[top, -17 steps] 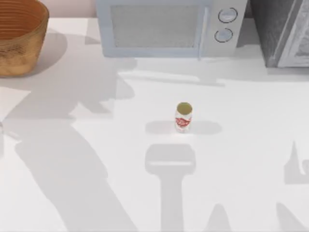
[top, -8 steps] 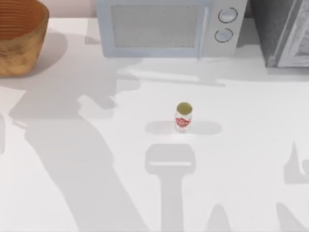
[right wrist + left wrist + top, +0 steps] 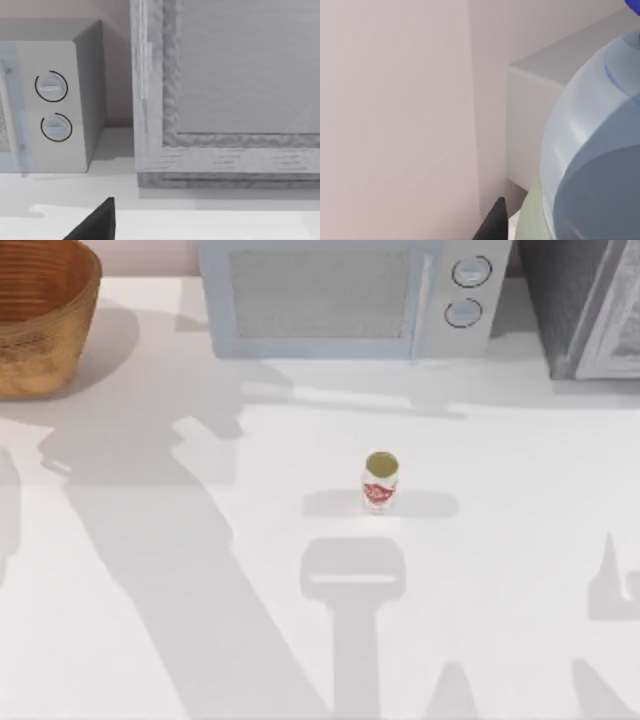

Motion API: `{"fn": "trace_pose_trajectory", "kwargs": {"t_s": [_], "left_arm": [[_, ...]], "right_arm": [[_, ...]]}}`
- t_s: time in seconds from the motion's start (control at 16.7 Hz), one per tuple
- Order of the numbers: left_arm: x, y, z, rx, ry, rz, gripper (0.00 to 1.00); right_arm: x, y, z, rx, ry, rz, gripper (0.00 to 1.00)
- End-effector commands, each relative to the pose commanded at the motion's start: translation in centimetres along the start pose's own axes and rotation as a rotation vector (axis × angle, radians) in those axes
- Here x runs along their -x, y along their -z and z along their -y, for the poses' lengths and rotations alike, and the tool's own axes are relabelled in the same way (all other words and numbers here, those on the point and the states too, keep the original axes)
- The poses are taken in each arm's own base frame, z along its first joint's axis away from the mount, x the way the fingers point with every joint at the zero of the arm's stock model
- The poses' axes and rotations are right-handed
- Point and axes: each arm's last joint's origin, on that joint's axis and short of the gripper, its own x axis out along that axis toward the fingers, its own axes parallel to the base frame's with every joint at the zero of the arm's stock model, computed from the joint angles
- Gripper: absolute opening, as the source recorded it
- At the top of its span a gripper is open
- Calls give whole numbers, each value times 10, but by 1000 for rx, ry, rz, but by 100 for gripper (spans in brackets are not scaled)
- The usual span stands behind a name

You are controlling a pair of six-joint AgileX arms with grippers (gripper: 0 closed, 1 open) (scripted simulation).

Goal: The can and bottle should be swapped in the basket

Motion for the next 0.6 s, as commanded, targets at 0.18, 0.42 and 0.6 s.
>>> {"fn": "trace_pose_trajectory", "kwargs": {"t_s": [0.18, 0.42, 0.6], "left_arm": [[-14, 10, 2, 23, 5, -8, 0], [-14, 10, 2, 23, 5, -8, 8], [-14, 10, 2, 23, 5, -8, 30]], "right_arm": [[0, 0, 0, 0, 0, 0, 100], [0, 0, 0, 0, 0, 0, 100], [0, 0, 0, 0, 0, 0, 100]]}}
